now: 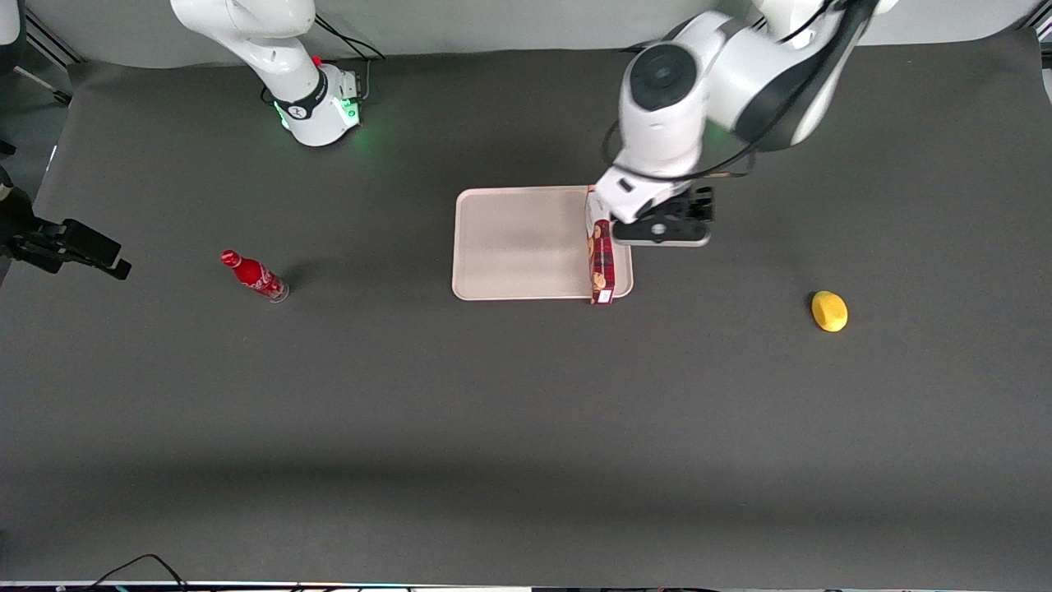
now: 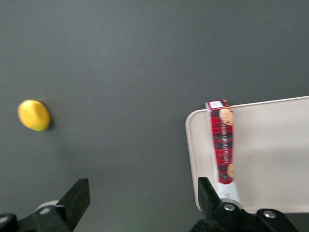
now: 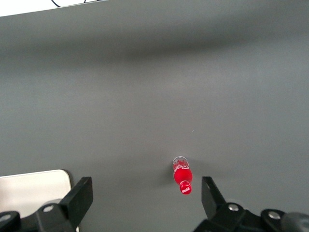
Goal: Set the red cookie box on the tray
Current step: 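Open the left gripper and release the box on the tray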
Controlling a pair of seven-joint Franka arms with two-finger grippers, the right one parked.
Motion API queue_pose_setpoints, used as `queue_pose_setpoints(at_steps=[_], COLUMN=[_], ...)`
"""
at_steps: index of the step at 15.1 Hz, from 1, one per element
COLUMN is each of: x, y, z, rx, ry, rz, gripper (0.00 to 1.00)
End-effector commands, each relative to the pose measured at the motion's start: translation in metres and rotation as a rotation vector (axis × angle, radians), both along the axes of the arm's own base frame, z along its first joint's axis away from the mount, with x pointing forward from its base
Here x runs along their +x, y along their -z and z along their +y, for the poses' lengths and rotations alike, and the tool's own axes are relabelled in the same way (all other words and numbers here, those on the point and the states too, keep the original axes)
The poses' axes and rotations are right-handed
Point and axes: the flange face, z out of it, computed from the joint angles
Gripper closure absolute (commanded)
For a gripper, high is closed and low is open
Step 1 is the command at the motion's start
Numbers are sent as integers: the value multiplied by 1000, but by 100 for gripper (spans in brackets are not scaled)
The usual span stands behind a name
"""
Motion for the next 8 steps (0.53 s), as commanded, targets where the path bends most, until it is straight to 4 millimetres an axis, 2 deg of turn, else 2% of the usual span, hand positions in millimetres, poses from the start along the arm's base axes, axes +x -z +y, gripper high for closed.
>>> queue_pose_setpoints(at_steps=[1, 3, 5, 7, 8], x=[17, 26, 34, 42, 47], y=[-60, -84, -96, -102, -105], z=[94, 153, 208, 248, 260], rx=[-29, -49, -96, -126, -131], ry=[78, 65, 12, -42, -56], rz=[40, 31, 22, 14, 2], gripper=[0, 0, 0, 0, 0])
